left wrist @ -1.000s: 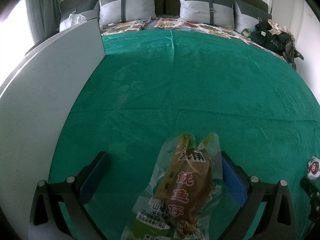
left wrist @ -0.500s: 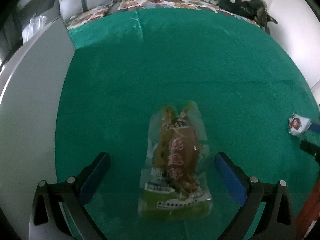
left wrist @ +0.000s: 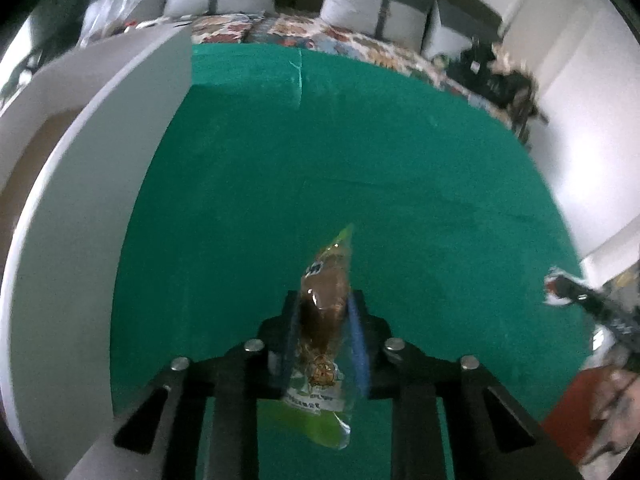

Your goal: Organize snacks

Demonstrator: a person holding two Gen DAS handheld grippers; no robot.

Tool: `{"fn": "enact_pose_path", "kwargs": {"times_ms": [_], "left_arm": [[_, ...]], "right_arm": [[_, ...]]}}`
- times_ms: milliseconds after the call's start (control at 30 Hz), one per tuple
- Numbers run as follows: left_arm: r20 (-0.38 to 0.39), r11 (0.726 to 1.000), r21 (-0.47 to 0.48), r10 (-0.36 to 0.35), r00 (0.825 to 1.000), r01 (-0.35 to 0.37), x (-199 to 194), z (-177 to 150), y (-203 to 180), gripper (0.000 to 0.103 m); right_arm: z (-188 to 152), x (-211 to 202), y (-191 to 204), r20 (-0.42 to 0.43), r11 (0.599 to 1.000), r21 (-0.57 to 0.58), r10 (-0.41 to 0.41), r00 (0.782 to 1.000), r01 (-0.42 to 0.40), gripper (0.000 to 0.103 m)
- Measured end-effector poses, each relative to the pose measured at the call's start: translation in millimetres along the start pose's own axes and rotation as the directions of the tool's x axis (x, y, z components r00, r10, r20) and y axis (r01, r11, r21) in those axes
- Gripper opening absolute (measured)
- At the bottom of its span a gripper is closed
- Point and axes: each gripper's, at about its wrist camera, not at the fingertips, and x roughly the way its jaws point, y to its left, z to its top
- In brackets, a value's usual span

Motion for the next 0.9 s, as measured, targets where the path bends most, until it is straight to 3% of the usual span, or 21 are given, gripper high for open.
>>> {"fn": "enact_pose_path", "kwargs": {"times_ms": [33, 67, 200, 267, 333, 400, 433, 467, 567, 700, 900], "left_arm": [[0.007, 1.0, -0.015, -0.015, 1.0, 0.015, -8.9, -2.2, 2.9, 0.003], [0.008, 1.0, -0.022, -0.018, 1.0, 0.018, -13.9, -6.4, 6.8, 0.0], [0.034, 1.0, -0.007, -0.024, 0.999, 0.024, -27.5, -19.8, 11.6, 0.0], [0.041, 0.998, -0.014, -0.062, 0.997, 0.062, -30.0, -22.5, 14.6, 0.002], [0.052, 0.998, -0.003, -0.057, 0.997, 0.057, -27.7, -23.5, 15.0, 0.02], [0.061, 0.999, 0.021, -0.025, 0.998, 0.024, -21.3, -25.2, 12.2, 0.082], [0.073, 0.999, 0.038, 0.003, 0.997, -0.006, -17.2, -25.8, 10.7, 0.086], [0.082, 0.997, 0.063, 0.033, 0.996, -0.038, -10.7, -25.4, 9.3, 0.086], [0.008, 0.993, 0.088, 0.081, 0.997, -0.081, 12.7, -24.2, 9.4, 0.086], [-0.051, 0.991, 0.049, 0.13, 0.99, -0.127, 32.9, -20.8, 8.1, 0.086], [-0.041, 0.998, 0.044, 0.042, 0.998, -0.04, 31.3, -17.6, -23.2, 0.087]], "right_arm": [[-1.8, -4.9, 4.6, 0.008, 1.0, -0.009, 0.004, 1.0, -0.004, 0.028], [-3.5, -8.3, 11.0, 0.013, 1.0, -0.022, 0.009, 1.0, -0.008, 0.028], [-8.8, -8.3, 24.3, 0.02, 0.999, -0.032, 0.018, 1.0, -0.017, 0.028], [-11.9, -6.0, 25.8, 0.009, 1.0, -0.017, 0.015, 1.0, -0.015, 0.028], [-16.9, -7.2, 27.0, 0.008, 1.0, -0.001, 0.021, 1.0, -0.021, 0.028], [-22.0, -8.4, 26.7, 0.012, 0.999, 0.016, 0.031, 0.999, -0.031, 0.028], [-25.7, -10.1, 25.7, 0.016, 0.999, 0.029, 0.042, 0.999, -0.042, 0.028], [-28.7, -11.4, 24.2, 0.019, 0.998, 0.043, 0.049, 0.999, -0.05, 0.028], [-33.1, -13.1, 21.7, 0.02, 0.996, 0.062, 0.062, 0.998, -0.063, 0.028], [-39.4, -13.4, 14.4, 0.019, 0.995, 0.069, 0.067, 0.998, -0.069, 0.028], [-43.8, -9.2, 2.7, 0.018, 0.991, 0.103, 0.079, 0.997, -0.08, 0.028]]}}
